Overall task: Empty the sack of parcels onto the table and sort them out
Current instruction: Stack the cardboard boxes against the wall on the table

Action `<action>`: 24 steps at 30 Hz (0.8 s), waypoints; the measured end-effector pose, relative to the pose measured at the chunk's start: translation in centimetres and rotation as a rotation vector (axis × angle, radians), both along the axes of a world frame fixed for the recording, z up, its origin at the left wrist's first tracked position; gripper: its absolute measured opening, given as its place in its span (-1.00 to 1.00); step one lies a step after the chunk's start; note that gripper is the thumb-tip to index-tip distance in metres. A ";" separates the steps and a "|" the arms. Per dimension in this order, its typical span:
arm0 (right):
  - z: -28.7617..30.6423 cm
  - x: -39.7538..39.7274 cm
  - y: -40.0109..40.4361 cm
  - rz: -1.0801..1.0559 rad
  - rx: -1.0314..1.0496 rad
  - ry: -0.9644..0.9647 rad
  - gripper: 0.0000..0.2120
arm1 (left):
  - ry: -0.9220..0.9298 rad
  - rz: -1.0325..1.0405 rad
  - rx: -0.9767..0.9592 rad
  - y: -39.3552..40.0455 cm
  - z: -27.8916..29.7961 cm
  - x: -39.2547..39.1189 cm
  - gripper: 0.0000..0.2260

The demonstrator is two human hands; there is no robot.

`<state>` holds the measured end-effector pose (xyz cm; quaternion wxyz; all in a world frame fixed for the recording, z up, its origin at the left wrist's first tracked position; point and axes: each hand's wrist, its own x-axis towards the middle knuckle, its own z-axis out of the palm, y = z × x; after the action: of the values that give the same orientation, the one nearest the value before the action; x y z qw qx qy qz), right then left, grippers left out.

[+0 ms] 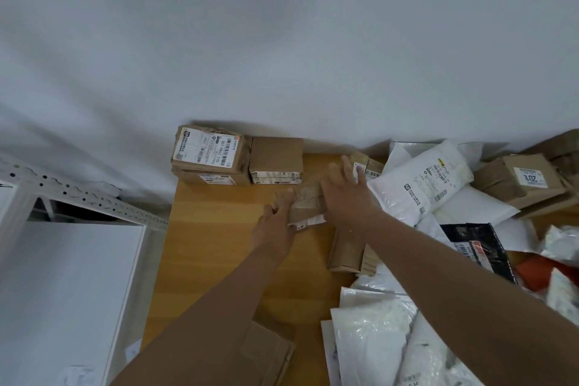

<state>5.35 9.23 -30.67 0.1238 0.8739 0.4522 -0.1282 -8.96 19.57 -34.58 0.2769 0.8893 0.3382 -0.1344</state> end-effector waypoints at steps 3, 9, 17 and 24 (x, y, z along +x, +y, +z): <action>0.1 3.2 -0.8 -0.047 -0.170 0.097 -0.32 | 0.063 -0.124 0.154 -0.7 0.4 1.3 -0.32; 0.0 6.7 -2.9 -0.071 -0.285 0.172 -0.12 | 0.132 -0.278 0.231 -3.0 0.5 5.1 -0.21; -0.5 7.7 -3.0 -0.140 -0.063 0.109 -0.08 | 0.106 -0.266 0.134 -2.5 1.1 8.9 -0.13; -2.0 8.1 -0.7 -0.229 0.002 -0.002 -0.24 | -0.047 -0.057 0.082 -1.3 1.3 8.3 -0.39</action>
<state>13.47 8.50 -32.68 0.1079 0.9201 0.3496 -0.1400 -0.63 18.25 -33.31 0.2444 0.9121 0.3112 -0.1075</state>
